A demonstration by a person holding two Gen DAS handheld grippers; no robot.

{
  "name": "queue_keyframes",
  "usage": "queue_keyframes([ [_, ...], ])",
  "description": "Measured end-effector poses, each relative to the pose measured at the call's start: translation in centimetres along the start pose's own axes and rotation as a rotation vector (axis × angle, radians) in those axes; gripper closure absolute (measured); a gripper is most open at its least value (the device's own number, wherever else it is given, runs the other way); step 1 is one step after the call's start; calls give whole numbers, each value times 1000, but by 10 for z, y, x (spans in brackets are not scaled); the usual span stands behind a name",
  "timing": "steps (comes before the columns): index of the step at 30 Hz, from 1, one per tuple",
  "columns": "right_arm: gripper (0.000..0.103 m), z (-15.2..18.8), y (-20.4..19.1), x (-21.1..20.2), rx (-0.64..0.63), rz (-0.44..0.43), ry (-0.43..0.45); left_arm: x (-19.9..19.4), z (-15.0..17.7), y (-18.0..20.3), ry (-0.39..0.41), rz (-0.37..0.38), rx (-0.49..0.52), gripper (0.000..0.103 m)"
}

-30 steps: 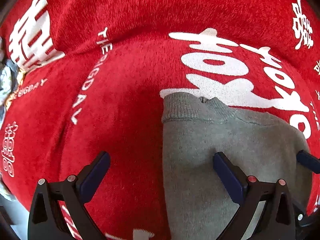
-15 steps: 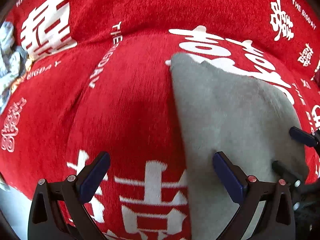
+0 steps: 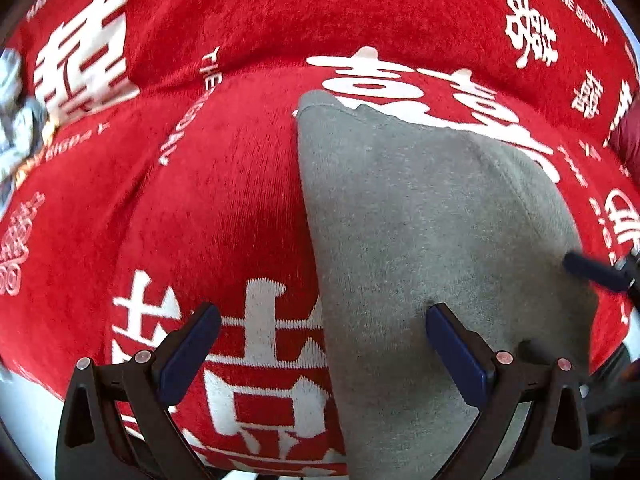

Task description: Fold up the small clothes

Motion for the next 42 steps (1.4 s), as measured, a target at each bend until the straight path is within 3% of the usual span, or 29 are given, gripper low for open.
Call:
queue_keyframes([
  [12,27,38,5,-6,-50,48,-28,-3,8,-4,-10,6,11,0],
  [16,27,47,7,-11,-62,95,-63,-18,14,-5,-2,-15,29,0],
  [18,27,49,5,-22,-61,108,-51,-30,19,-5,21,10,50,0],
  [22,27,45,-13,-45,-114,61,32,-38,34,3,24,68,97,0],
  [25,27,41,-32,-43,-157,-2,42,-29,44,17,-4,46,157,0],
  [30,27,52,-48,-18,-200,-17,-57,-6,57,22,-88,-22,200,0],
  [32,27,60,-39,-9,-165,-13,-107,0,60,15,-120,-3,180,0],
  [35,27,67,-28,-14,-113,-41,-115,0,62,8,-136,12,153,0],
  [39,27,67,-30,-27,-170,-24,-154,-19,62,12,-81,3,194,0],
  [42,27,51,-26,-45,-200,-35,-89,-36,49,17,-1,33,201,0],
])
Point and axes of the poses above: each gripper's, at about its wrist camera, not at the fingertips, and x roughly the way its jaws point, y to its right, z to its underside, the point moved 1 cm from there along x, roughly the way its jaws point, and after that the axes turned 8 degrees about -z, right-handed, at the moved point
